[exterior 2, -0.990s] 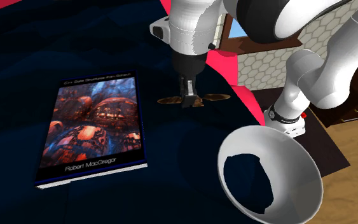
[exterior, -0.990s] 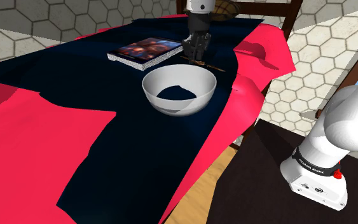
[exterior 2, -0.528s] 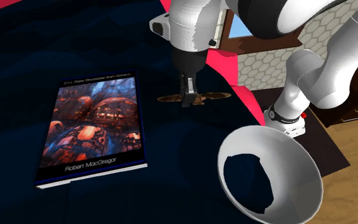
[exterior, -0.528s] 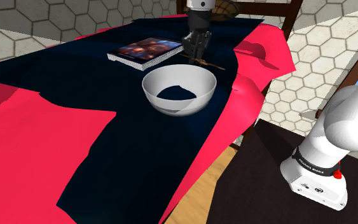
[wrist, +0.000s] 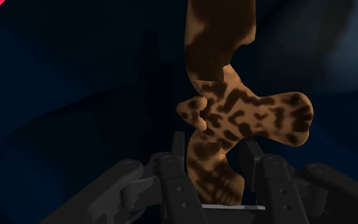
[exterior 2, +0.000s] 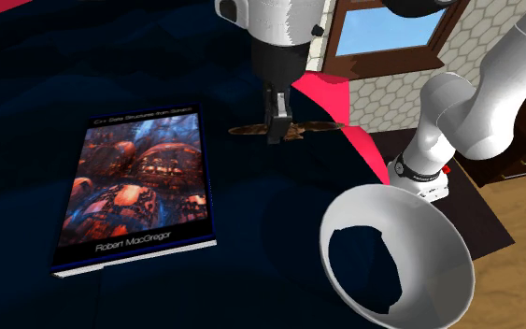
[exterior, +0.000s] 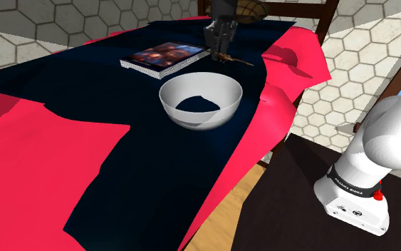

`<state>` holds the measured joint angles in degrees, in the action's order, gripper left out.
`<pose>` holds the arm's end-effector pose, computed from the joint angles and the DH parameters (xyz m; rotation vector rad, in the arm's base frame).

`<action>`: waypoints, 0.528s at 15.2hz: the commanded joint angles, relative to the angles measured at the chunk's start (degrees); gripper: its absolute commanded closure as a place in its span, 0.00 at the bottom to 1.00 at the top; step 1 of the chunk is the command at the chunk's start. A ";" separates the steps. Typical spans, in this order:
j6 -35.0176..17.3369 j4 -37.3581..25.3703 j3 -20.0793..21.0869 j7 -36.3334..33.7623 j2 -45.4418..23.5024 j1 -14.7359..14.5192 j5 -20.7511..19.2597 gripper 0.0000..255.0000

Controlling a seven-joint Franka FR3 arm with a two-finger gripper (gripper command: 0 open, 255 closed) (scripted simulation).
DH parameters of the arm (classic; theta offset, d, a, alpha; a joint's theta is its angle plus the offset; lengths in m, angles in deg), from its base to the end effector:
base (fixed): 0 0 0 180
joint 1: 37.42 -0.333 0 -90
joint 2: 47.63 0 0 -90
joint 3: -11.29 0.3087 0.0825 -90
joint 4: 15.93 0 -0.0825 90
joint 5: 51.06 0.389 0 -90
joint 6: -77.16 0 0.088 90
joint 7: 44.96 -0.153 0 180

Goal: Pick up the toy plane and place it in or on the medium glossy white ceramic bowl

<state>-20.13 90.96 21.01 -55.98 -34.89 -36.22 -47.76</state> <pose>0.4957 0.0888 0.5567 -3.1112 0.0818 -0.0742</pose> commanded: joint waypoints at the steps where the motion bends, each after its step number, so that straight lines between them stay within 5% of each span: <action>1: 1.64 -1.88 -0.05 -0.01 -0.27 0.04 -0.06 1.00; 8: 7.20 -8.87 -0.04 -0.30 -1.71 0.10 -0.31 1.00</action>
<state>-13.79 83.04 20.96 -56.23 -36.48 -36.12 -48.05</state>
